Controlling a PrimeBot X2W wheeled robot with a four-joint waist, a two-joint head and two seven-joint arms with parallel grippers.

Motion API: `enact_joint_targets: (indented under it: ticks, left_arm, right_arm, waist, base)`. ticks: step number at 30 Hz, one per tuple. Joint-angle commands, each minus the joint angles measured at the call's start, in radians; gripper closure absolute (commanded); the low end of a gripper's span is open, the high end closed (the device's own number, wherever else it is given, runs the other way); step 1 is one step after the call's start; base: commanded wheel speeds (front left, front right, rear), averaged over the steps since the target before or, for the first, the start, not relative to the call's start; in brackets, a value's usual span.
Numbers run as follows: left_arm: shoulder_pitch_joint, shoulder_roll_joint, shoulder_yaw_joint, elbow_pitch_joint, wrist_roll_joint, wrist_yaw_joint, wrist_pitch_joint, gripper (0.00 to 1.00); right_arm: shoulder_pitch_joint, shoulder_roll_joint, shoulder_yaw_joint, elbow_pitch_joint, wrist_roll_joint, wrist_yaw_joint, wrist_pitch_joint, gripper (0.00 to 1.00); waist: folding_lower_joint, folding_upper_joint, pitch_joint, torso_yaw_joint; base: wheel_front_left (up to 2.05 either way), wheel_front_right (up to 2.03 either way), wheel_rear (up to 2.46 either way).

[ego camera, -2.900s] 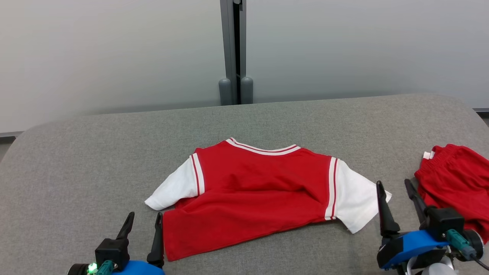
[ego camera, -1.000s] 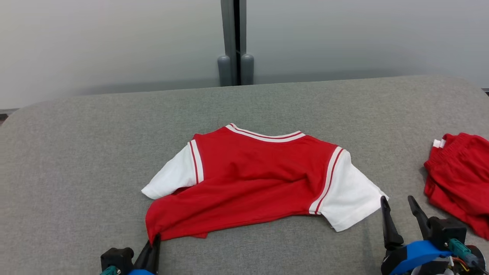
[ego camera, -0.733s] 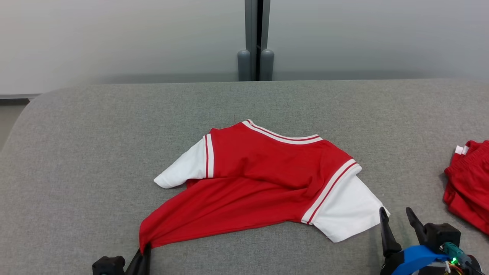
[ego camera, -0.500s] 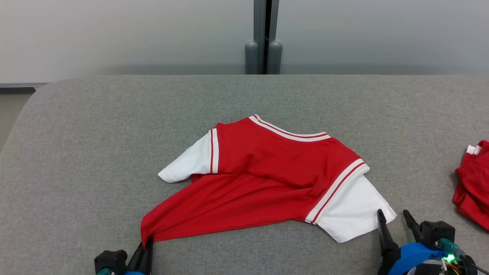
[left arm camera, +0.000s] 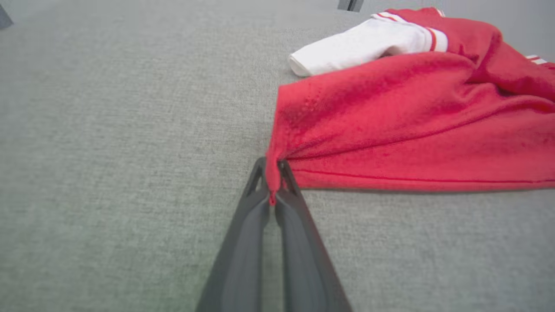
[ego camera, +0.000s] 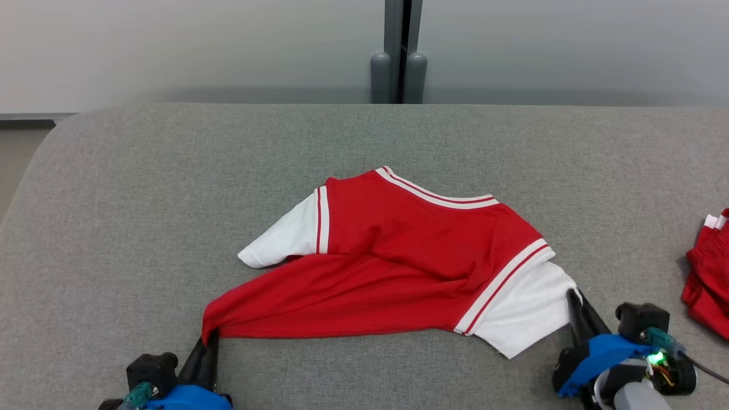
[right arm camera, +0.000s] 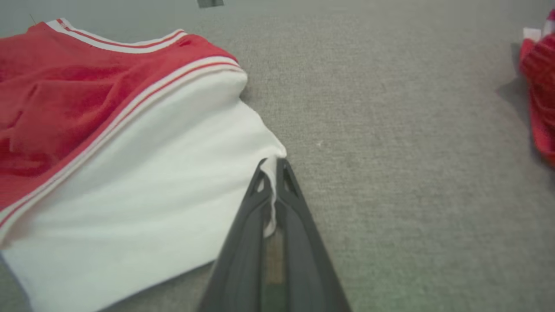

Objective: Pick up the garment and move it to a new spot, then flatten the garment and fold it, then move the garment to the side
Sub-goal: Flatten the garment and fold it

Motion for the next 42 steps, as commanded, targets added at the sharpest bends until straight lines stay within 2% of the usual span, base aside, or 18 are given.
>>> enact_joint_targets:
  ticks: [1, 4, 11, 17, 24, 27, 32, 34, 38, 42]
  left_arm:
    - [-0.028, 0.006, 0.012, -0.02, -0.004, 0.004, 0.0, 1.0]
    - [-0.07, 0.009, 0.025, -0.092, -0.003, 0.004, -0.002, 1.0]
    - [-0.266, 0.06, 0.062, -0.287, -0.004, 0.003, -0.002, 1.0]
    - [-0.476, 0.139, 0.097, -0.388, -0.031, 0.003, 0.01, 1.0]
    - [-0.627, 0.208, 0.114, -0.52, -0.053, 0.004, 0.133, 1.0]
    - [-0.66, 0.218, 0.104, -0.513, -0.061, 0.004, 0.189, 1.0]
    - [-0.751, 0.226, 0.073, -0.431, -0.06, 0.007, 0.232, 1.0]
    - [-0.83, 0.217, 0.078, -0.377, -0.049, 0.022, 0.204, 1.0]
    - [-1.011, 0.203, 0.086, -0.235, -0.003, 0.056, 0.069, 1.0]
    - [-1.143, 0.181, 0.1, -0.143, 0.004, 0.055, 0.01, 1.0]
  right_arm:
    - [-0.01, 0.0, 0.004, -0.044, 0.02, 0.001, 0.0, 1.0]
    - [-0.036, -0.001, 0.013, -0.168, 0.087, 0.0, 0.0, 1.0]
    - [-0.155, -0.001, 0.041, -0.444, 0.217, 0.001, 0.0, 1.0]
    - [-0.3, 0.0, 0.065, -0.608, 0.251, 0.001, 0.001, 1.0]
    - [-0.463, 0.0, 0.047, -0.802, 0.219, 0.001, 0.125, 1.0]
    - [-0.515, 0.0, 0.03, -0.799, 0.207, 0.001, 0.173, 1.0]
    - [-0.646, -0.001, -0.007, -0.659, 0.178, 0.001, 0.169, 1.0]
    - [-0.74, 0.0, -0.032, -0.592, 0.114, 0.001, 0.136, 1.0]
    - [-0.936, -0.002, -0.14, -0.452, -0.01, 0.0, 0.032, 1.0]
    - [-1.075, -0.002, -0.179, -0.396, -0.065, 0.0, 0.001, 1.0]
  waist:
    - [-0.0001, -0.0002, -0.005, -0.005]
    - [-0.0001, -0.0002, -0.014, -0.017]
    - [-0.0001, -0.0002, -0.063, -0.047]
    - [-0.0001, -0.0002, -0.104, -0.071]
    - [-0.0001, -0.0002, -0.066, -0.082]
    - [-0.0001, -0.0002, -0.015, -0.085]
    - [-0.0001, -0.0002, 0.099, -0.085]
    - [-0.0001, -0.0002, 0.146, -0.087]
    - [-0.0001, -0.0002, 0.202, -0.093]
    - [-0.0001, -0.0002, 0.248, -0.103]
  base:
    - [0.0, 0.0, 0.0]
    - [0.0, 0.0, 0.0]
    - [0.0, 0.0, 0.0]
    - [0.0, 0.0, 0.0]
    - [0.0, 0.0, 0.0]
    - [0.0, 0.0, 0.0]
    - [0.0, 0.0, 0.0]
    - [0.0, 0.0, 0.0]
    - [0.0, 0.0, 0.0]
    - [0.0, 0.0, 0.0]
